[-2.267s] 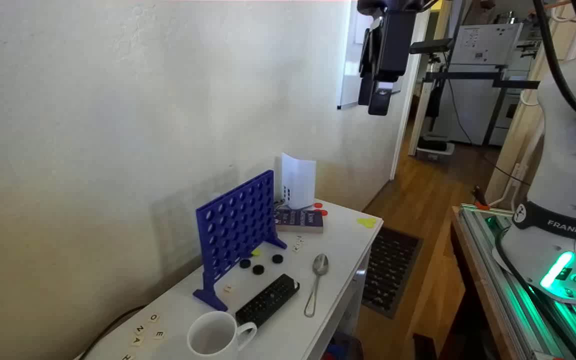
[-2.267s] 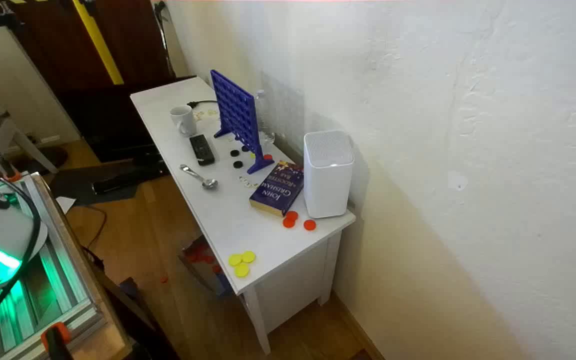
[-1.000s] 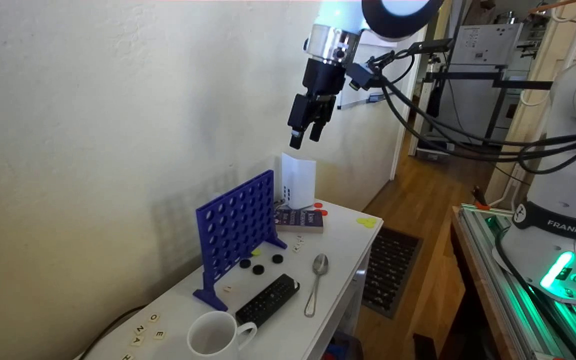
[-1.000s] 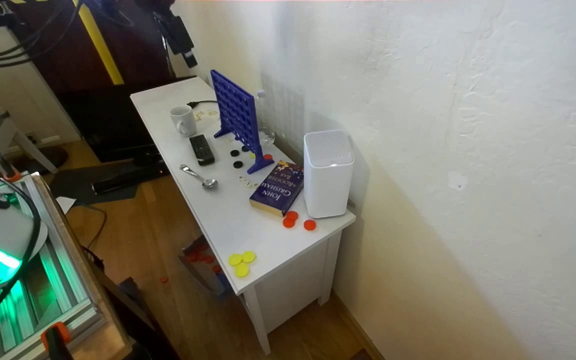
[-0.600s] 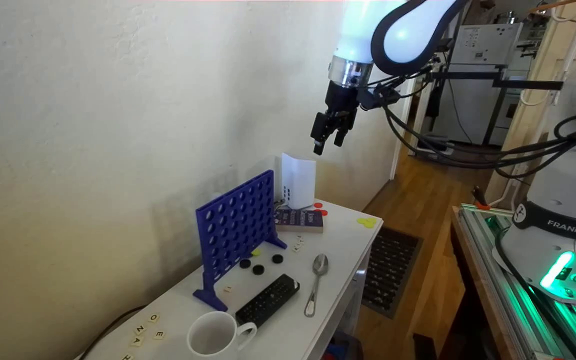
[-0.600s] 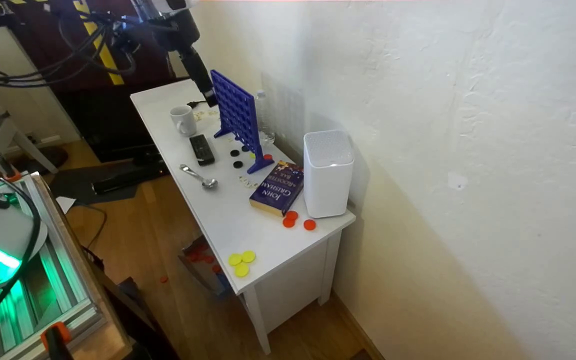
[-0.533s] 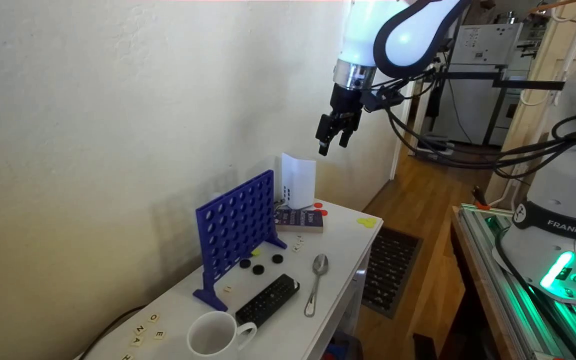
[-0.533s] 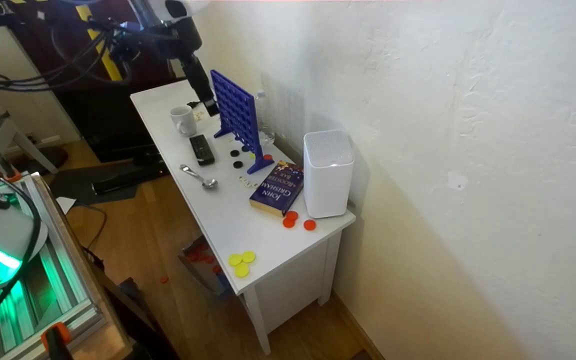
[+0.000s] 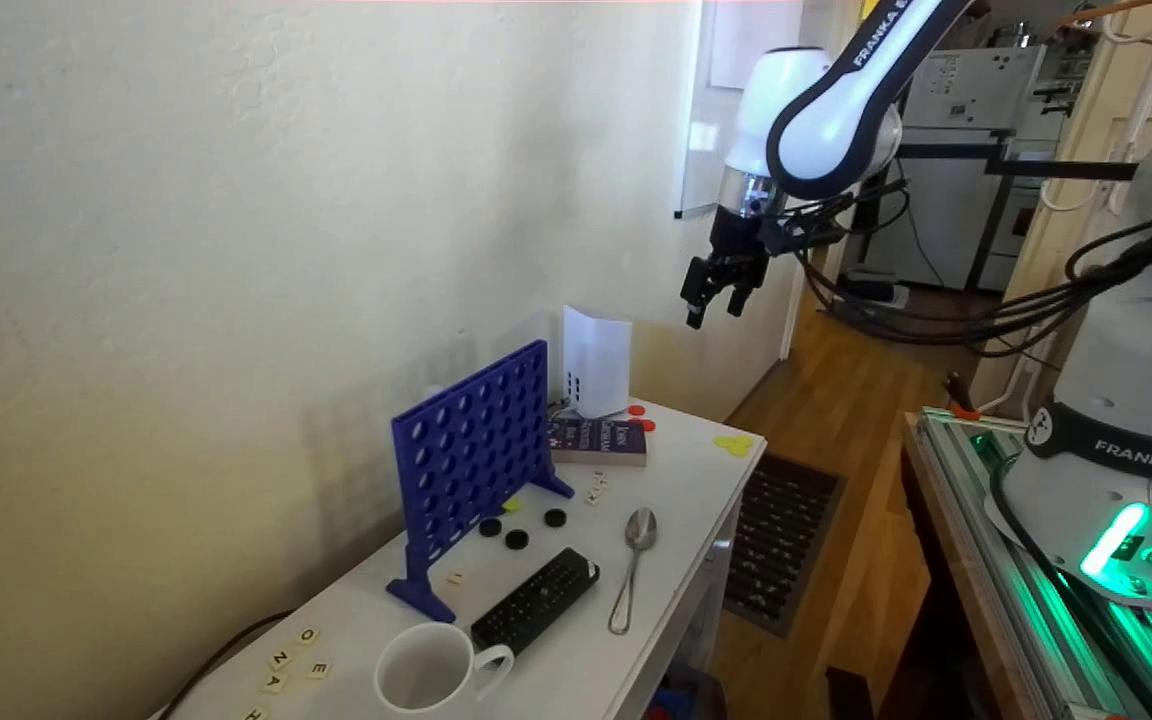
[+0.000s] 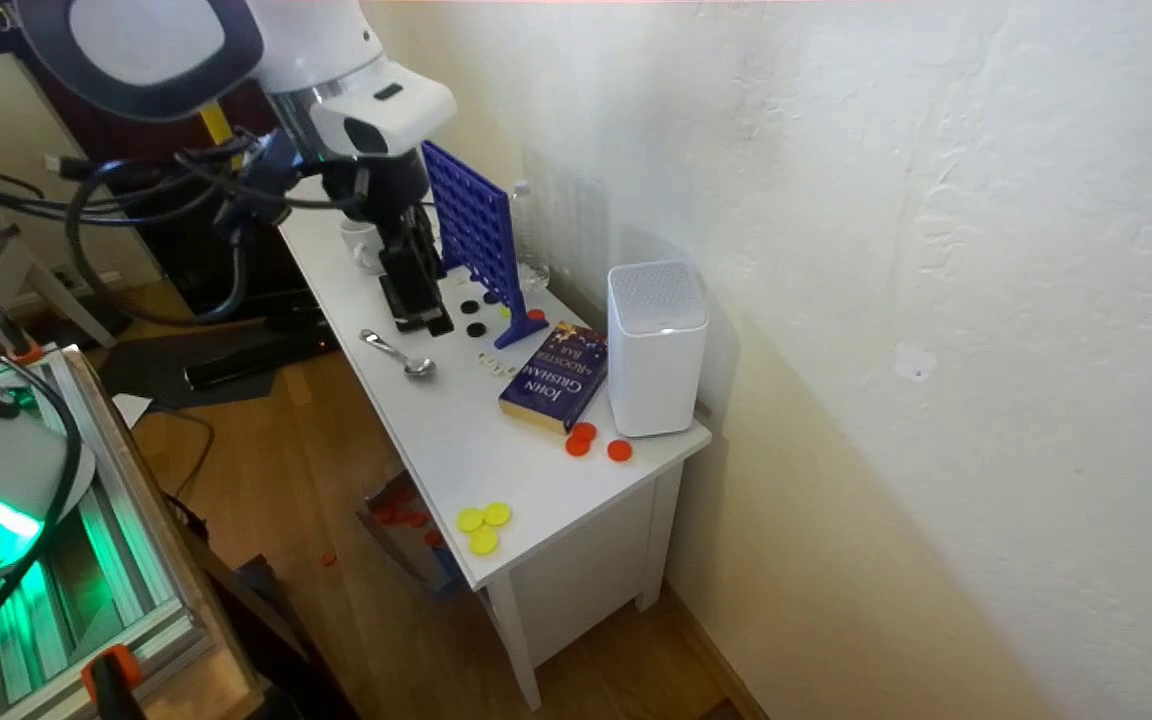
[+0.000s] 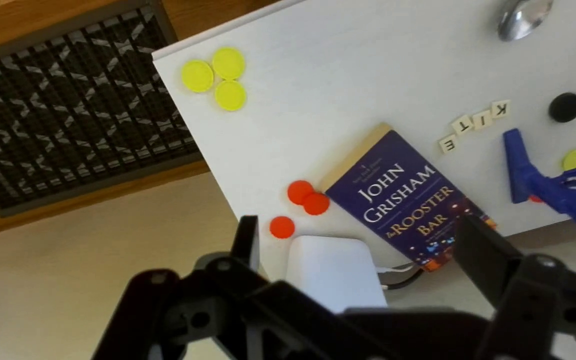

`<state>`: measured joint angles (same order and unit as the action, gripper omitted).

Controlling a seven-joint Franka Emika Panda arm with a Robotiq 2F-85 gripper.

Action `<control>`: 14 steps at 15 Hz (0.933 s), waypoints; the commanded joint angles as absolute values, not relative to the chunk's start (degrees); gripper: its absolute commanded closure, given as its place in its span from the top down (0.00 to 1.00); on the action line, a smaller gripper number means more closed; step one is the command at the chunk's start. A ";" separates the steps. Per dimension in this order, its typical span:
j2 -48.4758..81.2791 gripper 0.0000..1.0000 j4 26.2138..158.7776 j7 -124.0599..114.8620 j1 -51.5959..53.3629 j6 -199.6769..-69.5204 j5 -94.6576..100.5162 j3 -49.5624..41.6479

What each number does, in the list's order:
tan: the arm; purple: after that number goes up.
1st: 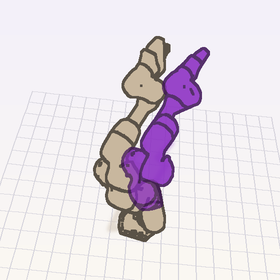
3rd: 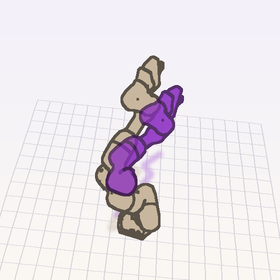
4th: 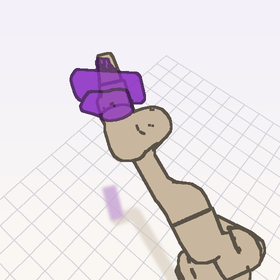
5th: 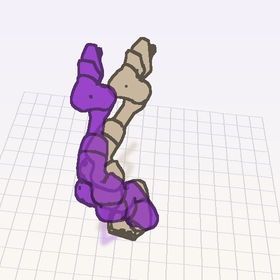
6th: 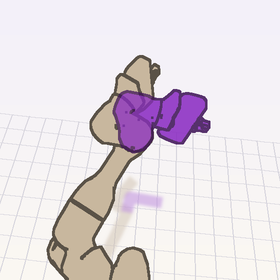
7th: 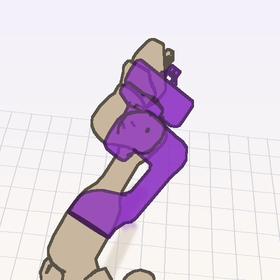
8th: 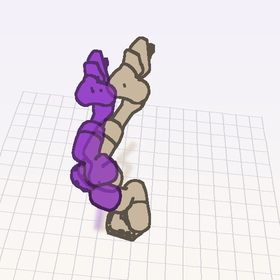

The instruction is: Put one yellow chip in the blue gameboard.

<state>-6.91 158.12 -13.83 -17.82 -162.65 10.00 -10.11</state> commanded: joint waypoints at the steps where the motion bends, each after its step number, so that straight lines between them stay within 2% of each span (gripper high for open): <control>1: -5.11 1.00 158.09 -13.64 -18.10 -164.65 9.88 -11.26; 7: -2.07 1.00 157.90 -13.67 -18.01 -167.01 9.86 -12.32; 14: 12.71 1.00 148.17 -4.96 -18.68 -167.16 0.19 -13.71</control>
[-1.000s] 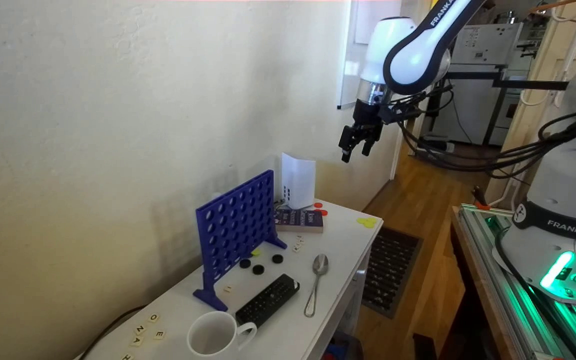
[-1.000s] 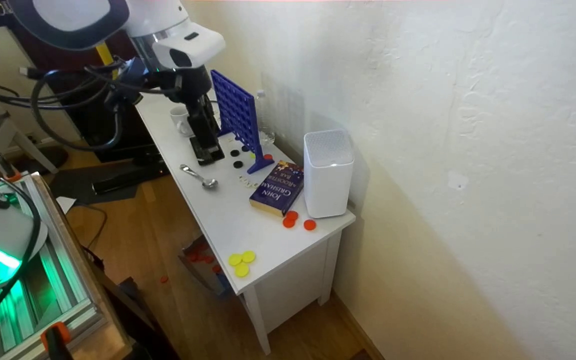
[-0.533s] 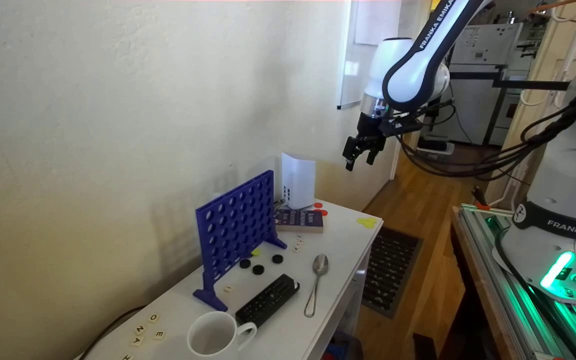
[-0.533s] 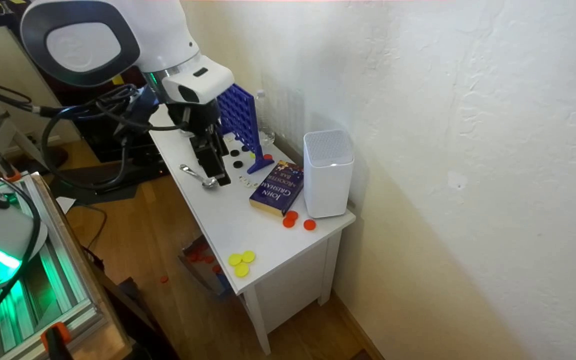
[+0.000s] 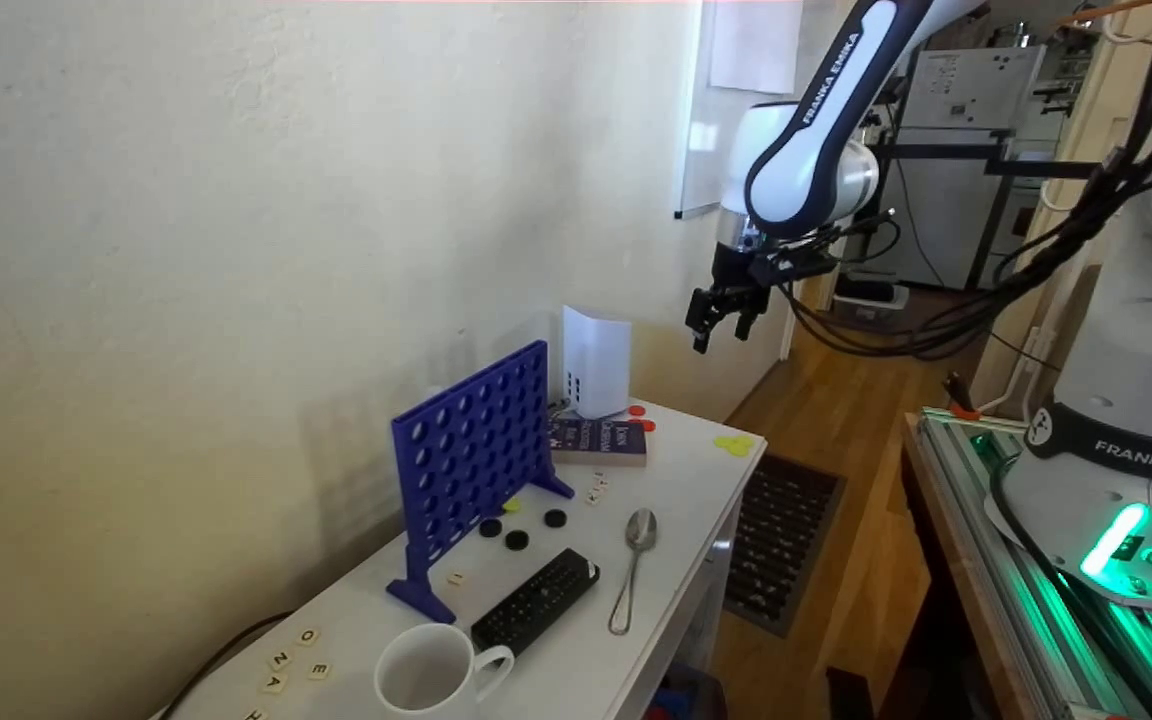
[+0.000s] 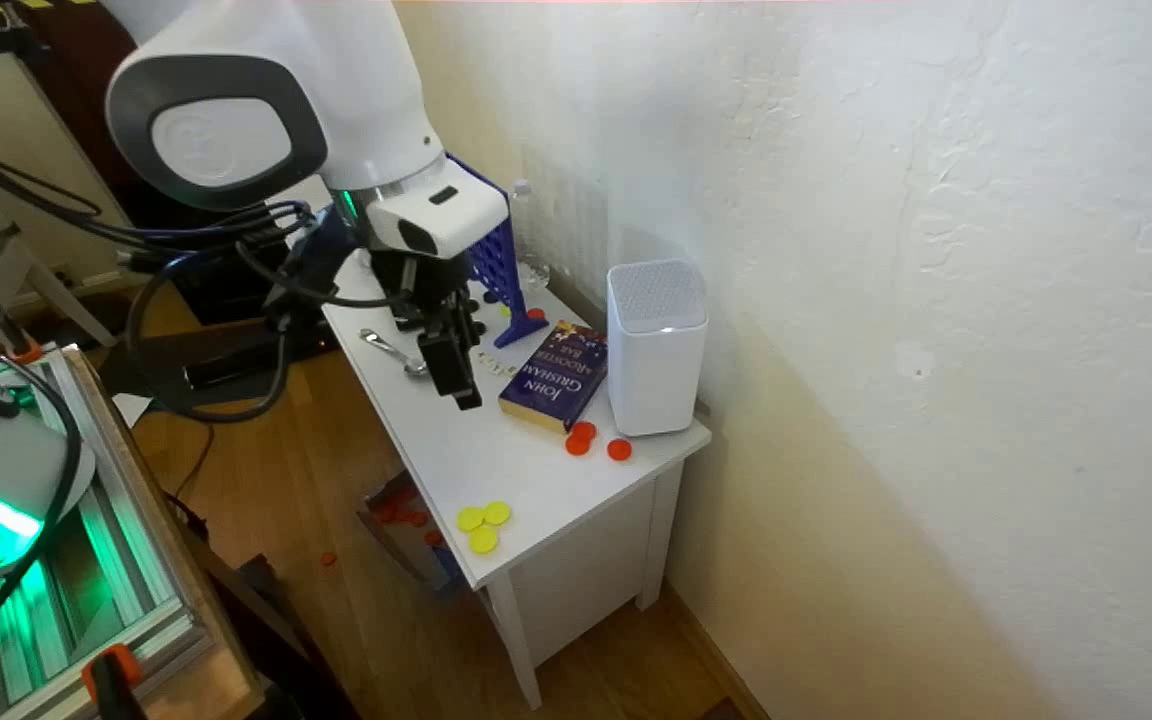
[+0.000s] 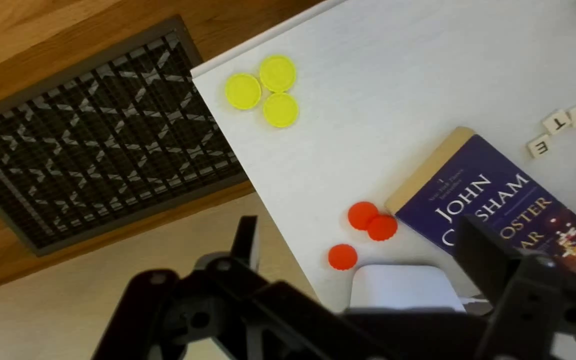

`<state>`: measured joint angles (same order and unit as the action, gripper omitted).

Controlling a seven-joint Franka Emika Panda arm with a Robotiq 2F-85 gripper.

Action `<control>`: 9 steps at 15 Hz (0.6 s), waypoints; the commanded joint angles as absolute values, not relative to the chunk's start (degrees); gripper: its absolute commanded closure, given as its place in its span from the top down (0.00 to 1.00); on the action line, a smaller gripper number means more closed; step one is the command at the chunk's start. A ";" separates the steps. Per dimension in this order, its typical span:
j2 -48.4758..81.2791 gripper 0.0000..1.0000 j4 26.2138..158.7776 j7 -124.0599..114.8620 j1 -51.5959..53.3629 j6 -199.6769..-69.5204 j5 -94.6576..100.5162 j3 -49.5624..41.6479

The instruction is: Put one yellow chip in the blue gameboard.

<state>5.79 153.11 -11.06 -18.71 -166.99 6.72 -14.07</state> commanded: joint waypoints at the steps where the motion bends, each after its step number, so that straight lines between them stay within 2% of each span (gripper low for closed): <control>1: 14.39 1.00 146.64 -2.27 -21.64 -166.08 -2.05 -10.86; 9: 27.21 1.00 136.72 12.54 -28.61 -160.39 -5.62 -8.30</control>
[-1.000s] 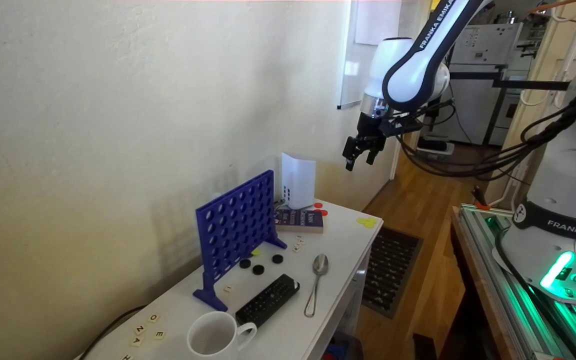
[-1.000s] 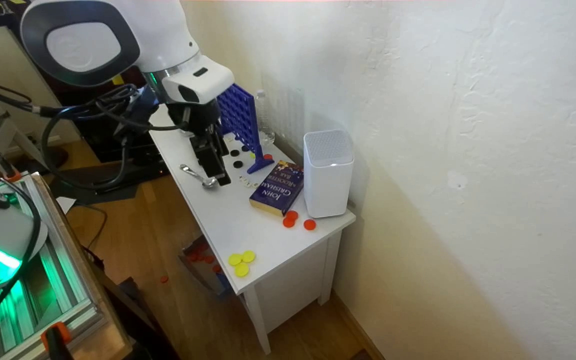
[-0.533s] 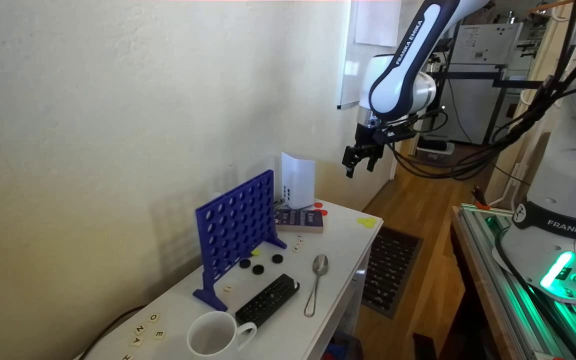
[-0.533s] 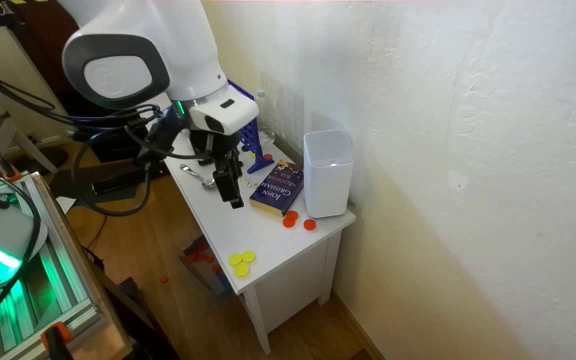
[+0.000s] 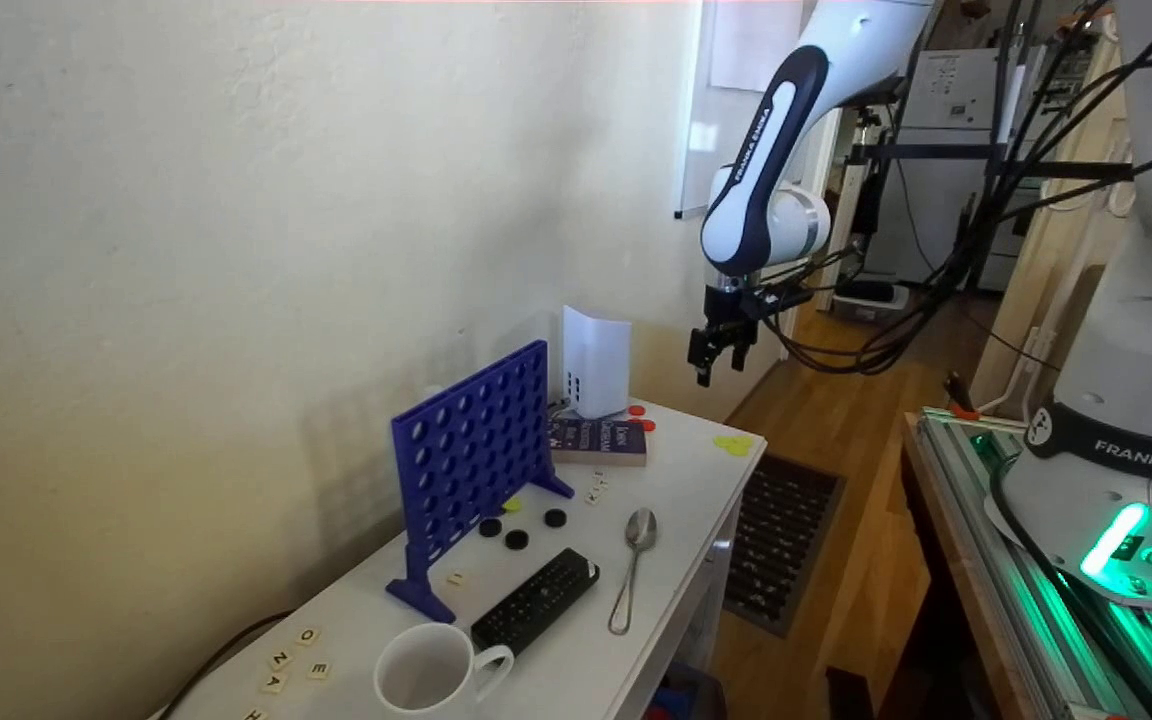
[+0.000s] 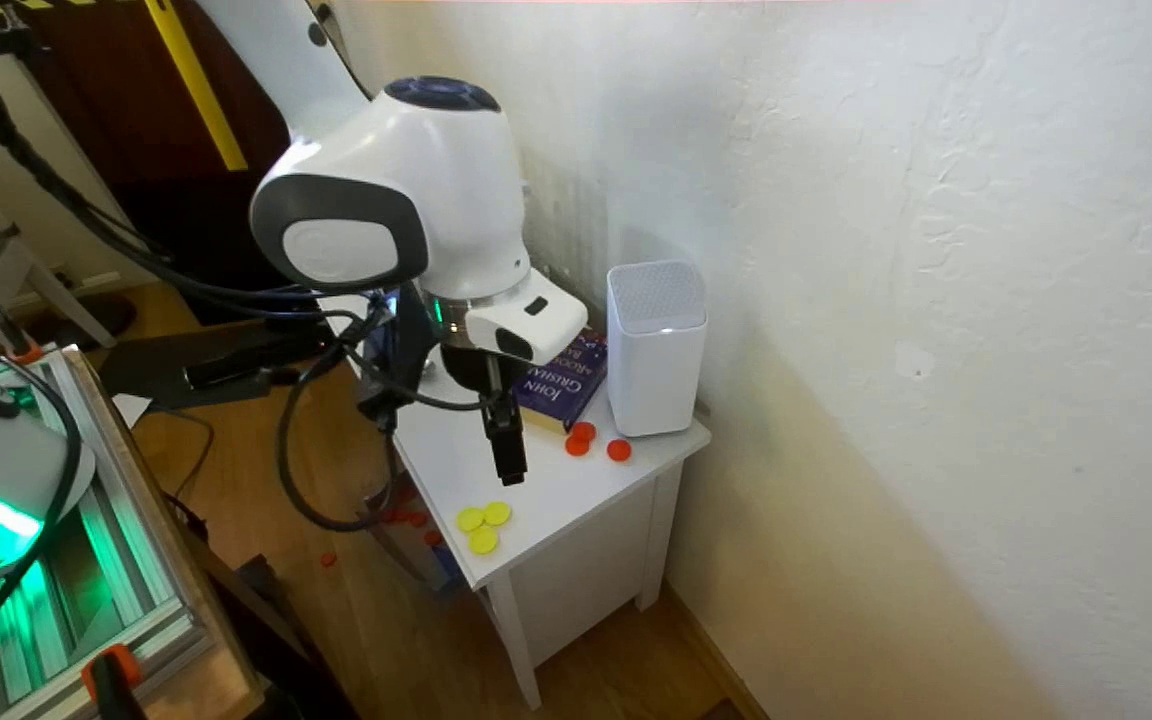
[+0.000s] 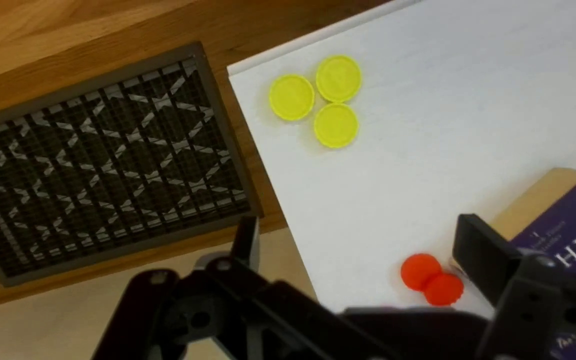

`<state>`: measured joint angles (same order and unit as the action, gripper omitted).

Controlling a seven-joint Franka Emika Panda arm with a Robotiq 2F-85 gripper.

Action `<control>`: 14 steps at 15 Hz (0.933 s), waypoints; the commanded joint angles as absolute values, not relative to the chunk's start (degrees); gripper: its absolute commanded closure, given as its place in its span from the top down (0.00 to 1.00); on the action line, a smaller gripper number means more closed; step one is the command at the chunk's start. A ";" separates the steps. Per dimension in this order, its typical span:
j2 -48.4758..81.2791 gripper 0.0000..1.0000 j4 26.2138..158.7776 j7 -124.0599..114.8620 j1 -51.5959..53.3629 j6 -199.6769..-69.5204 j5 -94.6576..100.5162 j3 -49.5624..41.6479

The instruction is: Put one yellow chip in the blue gameboard.

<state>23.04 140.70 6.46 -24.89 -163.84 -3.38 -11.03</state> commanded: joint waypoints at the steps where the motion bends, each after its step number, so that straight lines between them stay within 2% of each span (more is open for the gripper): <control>1: 28.41 1.00 135.89 13.69 -29.31 -159.36 -5.47 -7.90; 4: 30.15 1.00 134.20 13.20 -30.48 -156.91 -7.38 -6.56; 5: 28.85 1.00 136.41 12.16 -28.25 -159.12 -4.89 -9.18; 14: 32.18 1.00 135.19 11.81 -27.40 -162.37 -5.91 -8.76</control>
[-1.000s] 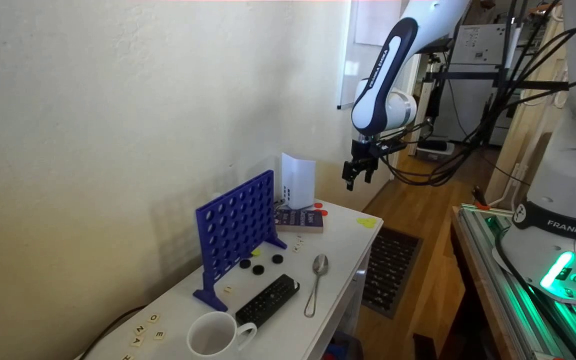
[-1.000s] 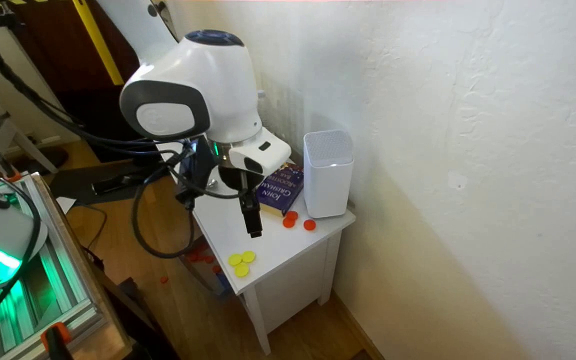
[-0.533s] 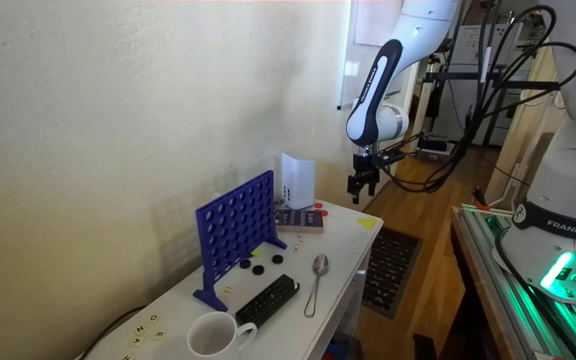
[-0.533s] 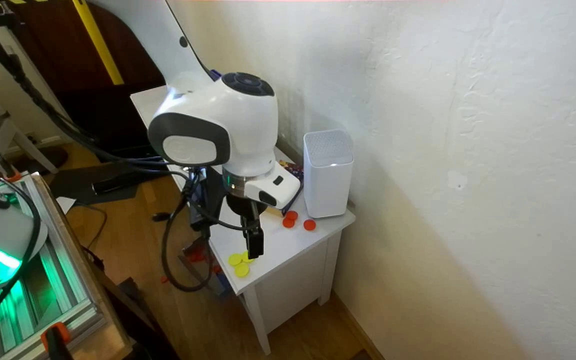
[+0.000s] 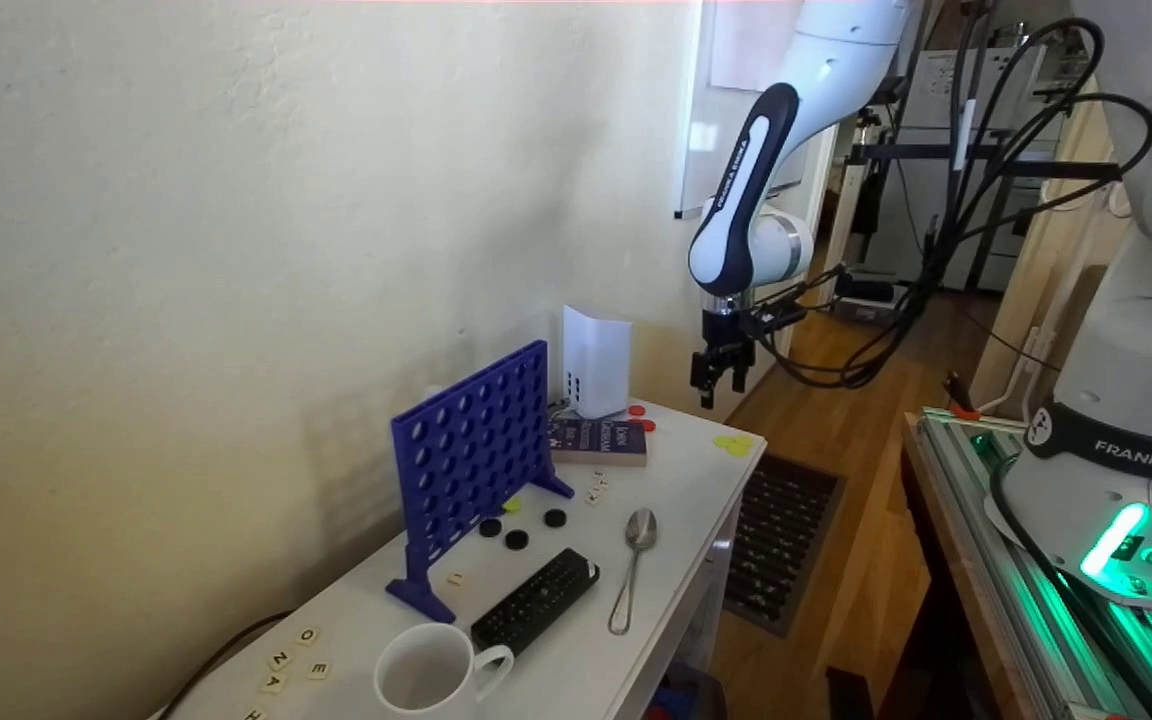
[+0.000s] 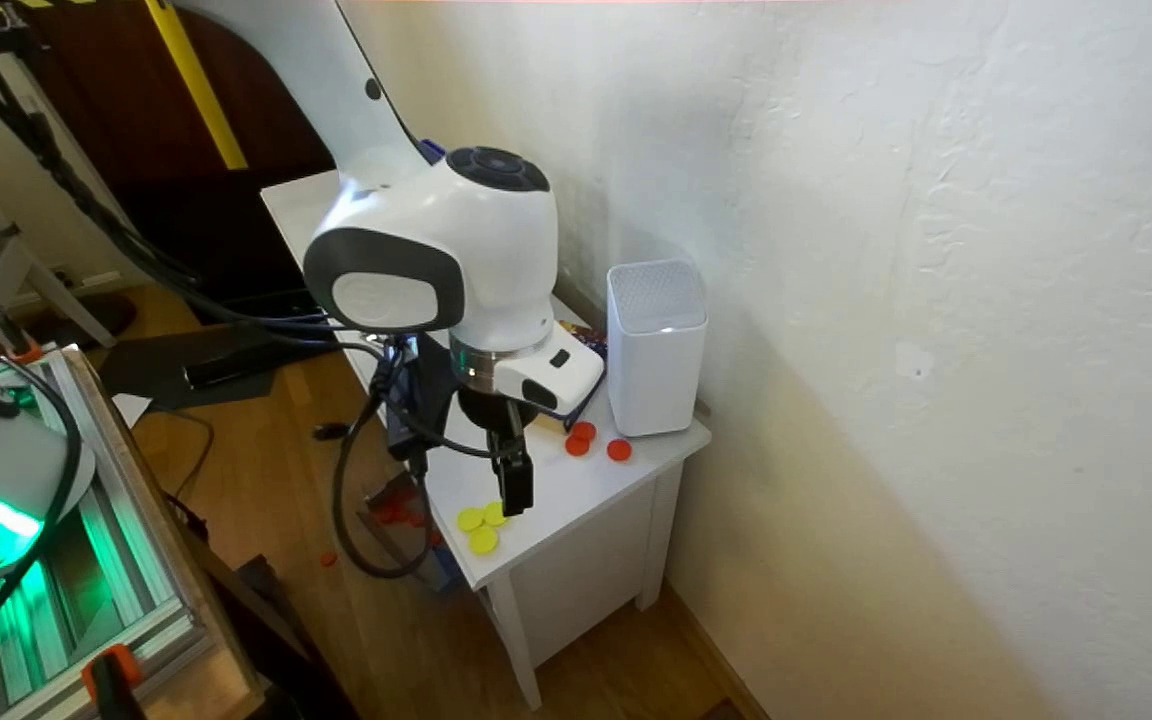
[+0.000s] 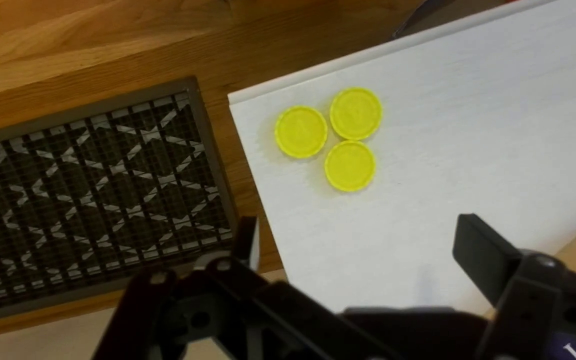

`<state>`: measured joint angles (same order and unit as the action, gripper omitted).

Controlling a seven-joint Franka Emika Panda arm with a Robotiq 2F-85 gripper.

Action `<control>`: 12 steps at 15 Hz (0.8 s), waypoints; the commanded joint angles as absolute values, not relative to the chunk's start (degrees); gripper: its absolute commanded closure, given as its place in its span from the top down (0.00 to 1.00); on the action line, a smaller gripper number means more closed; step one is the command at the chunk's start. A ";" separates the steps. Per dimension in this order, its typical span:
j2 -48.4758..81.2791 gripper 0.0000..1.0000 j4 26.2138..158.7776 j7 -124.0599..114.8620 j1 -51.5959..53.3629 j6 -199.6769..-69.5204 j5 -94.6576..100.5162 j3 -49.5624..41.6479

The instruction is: Put one yellow chip in the blue gameboard.

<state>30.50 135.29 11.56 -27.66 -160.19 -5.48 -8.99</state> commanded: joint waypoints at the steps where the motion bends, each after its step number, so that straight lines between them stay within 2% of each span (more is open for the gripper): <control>1: 32.69 1.00 135.16 11.97 -27.72 -162.68 -6.17 -8.35; 12: 37.93 1.00 134.89 14.95 -34.89 -170.98 -5.96 -1.58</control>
<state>36.49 135.34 13.05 -31.72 -169.41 -5.53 -4.36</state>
